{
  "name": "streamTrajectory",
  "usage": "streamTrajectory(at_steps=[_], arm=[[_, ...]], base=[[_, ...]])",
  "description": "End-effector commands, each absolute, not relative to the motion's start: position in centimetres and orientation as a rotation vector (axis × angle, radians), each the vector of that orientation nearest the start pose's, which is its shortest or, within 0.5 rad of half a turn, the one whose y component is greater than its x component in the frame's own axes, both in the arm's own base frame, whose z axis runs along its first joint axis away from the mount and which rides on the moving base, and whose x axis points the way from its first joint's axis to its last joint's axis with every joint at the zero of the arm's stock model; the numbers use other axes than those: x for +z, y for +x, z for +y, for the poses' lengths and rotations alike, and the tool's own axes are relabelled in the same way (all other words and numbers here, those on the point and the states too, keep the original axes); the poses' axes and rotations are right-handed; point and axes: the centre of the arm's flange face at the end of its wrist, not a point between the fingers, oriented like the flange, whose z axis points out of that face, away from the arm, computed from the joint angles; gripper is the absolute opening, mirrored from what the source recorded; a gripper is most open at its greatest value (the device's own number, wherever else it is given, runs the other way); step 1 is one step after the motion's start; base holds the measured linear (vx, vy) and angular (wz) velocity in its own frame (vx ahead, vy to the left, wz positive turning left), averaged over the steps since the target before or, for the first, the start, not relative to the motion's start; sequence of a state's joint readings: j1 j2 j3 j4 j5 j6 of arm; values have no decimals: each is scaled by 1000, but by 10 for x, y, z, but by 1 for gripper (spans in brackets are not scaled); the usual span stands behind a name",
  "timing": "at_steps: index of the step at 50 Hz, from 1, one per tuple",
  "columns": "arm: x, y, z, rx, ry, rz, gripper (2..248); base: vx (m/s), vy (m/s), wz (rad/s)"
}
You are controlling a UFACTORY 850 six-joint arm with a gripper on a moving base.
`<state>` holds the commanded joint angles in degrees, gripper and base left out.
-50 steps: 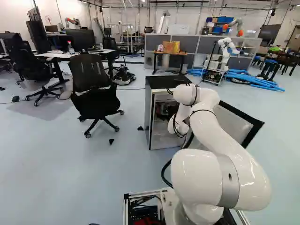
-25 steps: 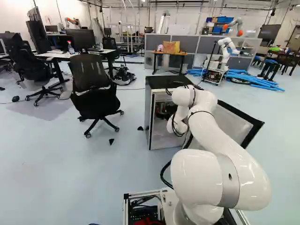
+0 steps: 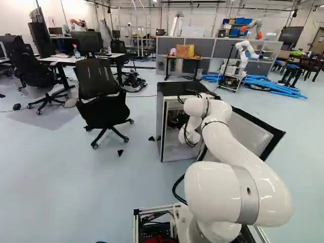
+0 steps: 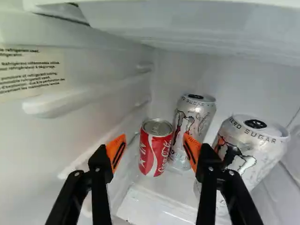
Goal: Grab a drink from the fridge
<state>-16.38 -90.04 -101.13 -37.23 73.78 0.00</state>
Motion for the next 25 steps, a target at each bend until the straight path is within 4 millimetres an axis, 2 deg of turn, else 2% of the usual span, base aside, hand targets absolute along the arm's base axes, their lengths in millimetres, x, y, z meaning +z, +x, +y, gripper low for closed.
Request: streamTrajectory(at_steps=[25], arm=[[-46, 693, -142, -1972, -2219, -525, 180]], base=[[0, 0, 0]])
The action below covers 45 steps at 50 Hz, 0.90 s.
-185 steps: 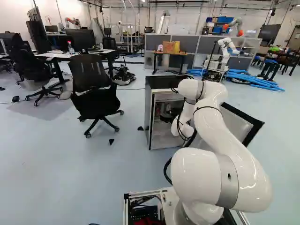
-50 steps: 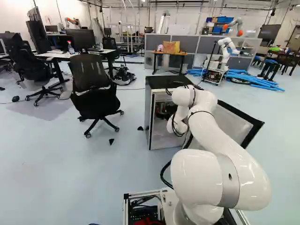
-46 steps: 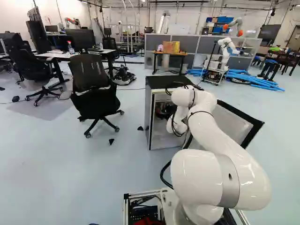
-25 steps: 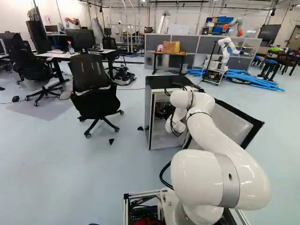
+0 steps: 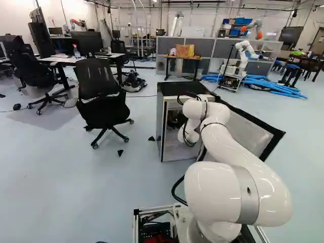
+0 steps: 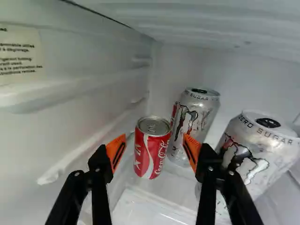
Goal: Grab a drink from the fridge
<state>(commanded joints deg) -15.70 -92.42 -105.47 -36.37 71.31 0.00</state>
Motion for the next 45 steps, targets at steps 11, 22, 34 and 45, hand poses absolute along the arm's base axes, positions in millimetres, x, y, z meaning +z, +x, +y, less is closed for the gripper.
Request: streamTrajectory(at_steps=[11, 22, 34, 45], arm=[[-49, 699, -137, -1975, -2217, -537, 180], [-49, 699, -137, -1976, -2216, -538, 180], [-49, 699, -137, -1976, -2216, -538, 175], [-49, 699, -137, -1976, -2216, -538, 96]], base=[[0, 0, 0], [0, 0, 0], [0, 0, 0], [0, 0, 0]])
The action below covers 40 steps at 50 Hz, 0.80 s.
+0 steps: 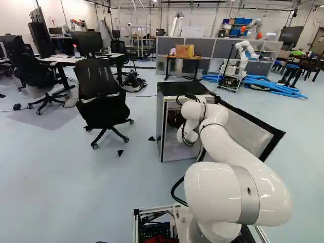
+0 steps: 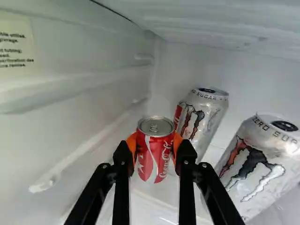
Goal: Grab a drink from the fridge
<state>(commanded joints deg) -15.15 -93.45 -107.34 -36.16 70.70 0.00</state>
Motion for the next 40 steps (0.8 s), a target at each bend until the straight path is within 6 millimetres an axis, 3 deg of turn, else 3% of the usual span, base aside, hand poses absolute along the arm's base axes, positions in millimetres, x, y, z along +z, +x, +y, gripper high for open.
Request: streamTrajectory(at_steps=[40], arm=[[-38, 672, -136, -1896, -2268, -500, 96]], base=[[0, 0, 0]])
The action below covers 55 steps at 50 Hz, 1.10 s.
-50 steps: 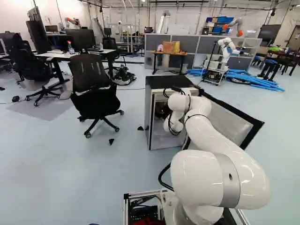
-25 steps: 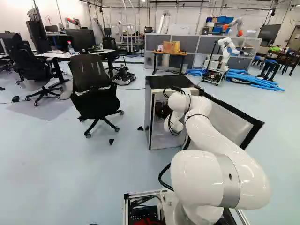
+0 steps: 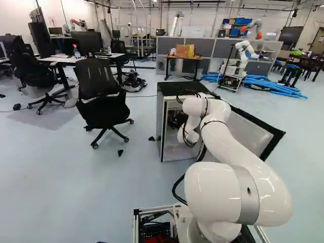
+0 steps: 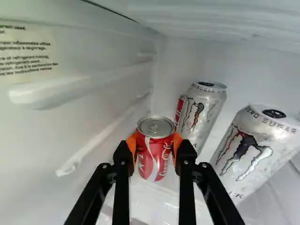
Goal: Grab a drink from the fridge
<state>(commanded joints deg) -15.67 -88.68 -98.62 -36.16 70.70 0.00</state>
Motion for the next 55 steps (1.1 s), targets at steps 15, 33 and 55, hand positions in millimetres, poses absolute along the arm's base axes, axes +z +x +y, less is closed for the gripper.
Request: streamTrajectory(at_steps=[15, 33, 55], arm=[[-19, 658, -136, -1861, -2290, -482, 96], [-6, 636, -135, -1812, -2321, -456, 96], [22, 603, -135, -1751, -2361, -417, 96]], base=[[0, 0, 0], [0, 0, 0], [0, 0, 0]])
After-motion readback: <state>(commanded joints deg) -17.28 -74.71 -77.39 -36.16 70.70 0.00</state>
